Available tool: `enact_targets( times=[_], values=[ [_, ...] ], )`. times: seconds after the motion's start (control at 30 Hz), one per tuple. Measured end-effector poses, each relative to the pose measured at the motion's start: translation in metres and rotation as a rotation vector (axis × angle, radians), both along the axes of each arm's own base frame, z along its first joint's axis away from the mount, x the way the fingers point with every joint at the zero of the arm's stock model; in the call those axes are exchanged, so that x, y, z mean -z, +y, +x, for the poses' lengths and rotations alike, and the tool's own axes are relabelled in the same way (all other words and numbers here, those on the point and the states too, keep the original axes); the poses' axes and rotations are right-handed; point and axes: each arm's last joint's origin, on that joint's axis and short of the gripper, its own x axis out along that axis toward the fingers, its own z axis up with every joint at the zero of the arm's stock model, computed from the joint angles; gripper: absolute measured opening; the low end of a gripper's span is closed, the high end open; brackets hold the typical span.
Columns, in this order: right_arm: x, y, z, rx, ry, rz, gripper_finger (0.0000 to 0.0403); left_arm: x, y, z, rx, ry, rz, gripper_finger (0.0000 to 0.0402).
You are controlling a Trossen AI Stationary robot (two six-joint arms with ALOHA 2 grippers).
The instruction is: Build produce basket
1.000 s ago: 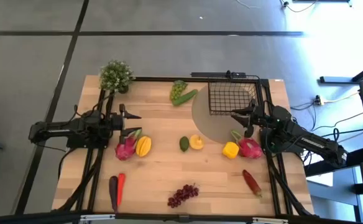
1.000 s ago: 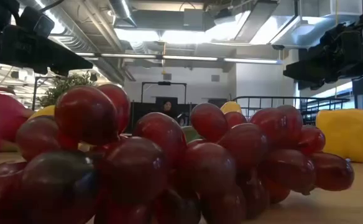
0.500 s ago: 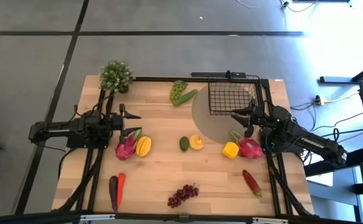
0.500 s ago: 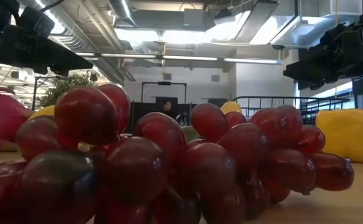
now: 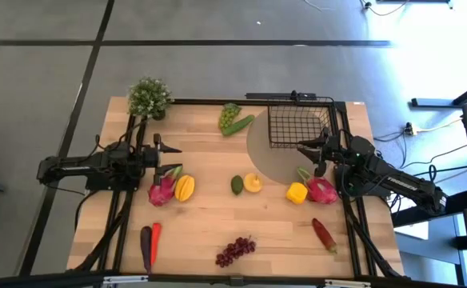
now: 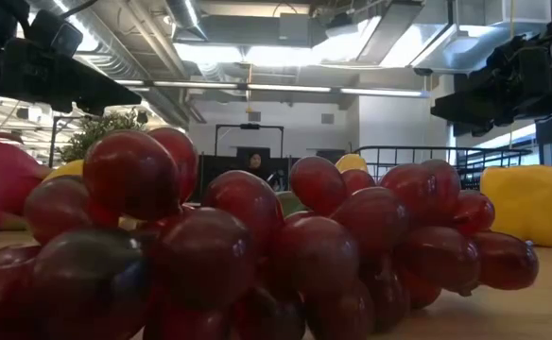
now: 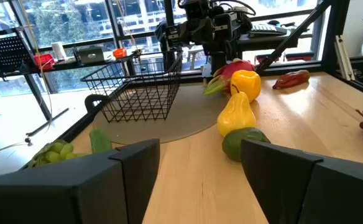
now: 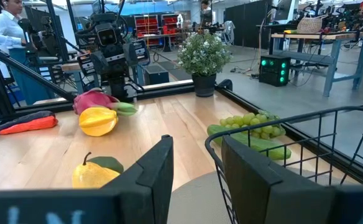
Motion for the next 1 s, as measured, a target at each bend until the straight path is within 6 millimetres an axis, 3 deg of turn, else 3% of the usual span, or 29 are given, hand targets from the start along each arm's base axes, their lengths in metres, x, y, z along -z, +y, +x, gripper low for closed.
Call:
enact_targets(
  times=[0.2,0.5,0.6,0.7,0.77,1.0],
  values=[
    [0.0,0.0,0.0,0.002,-0.038,0.155,0.0131,0.0,0.0,0.0,0.0,0.0,0.0,0.0213],
    [-0.001,0.001,0.0,-0.031,-0.067,0.251,0.0127,0.0,0.0,0.0,0.0,0.0,0.0,0.0213],
    [-0.005,0.003,0.0,-0.124,-0.092,0.219,0.0096,0.0,0.0,0.0,0.0,0.0,0.0,0.0213],
    [-0.009,0.005,0.0,-0.181,-0.1,0.192,0.0041,0.0,0.0,0.0,0.0,0.0,0.0,0.0213],
    [-0.017,0.006,-0.001,-0.194,-0.115,0.169,0.0012,0.0,0.0,0.0,0.0,0.0,0.0,0.0213],
    [-0.058,0.013,-0.01,-0.282,-0.199,0.064,0.0002,0.0,0.0,0.0,0.0,0.0,0.0,0.0213]
  ],
)
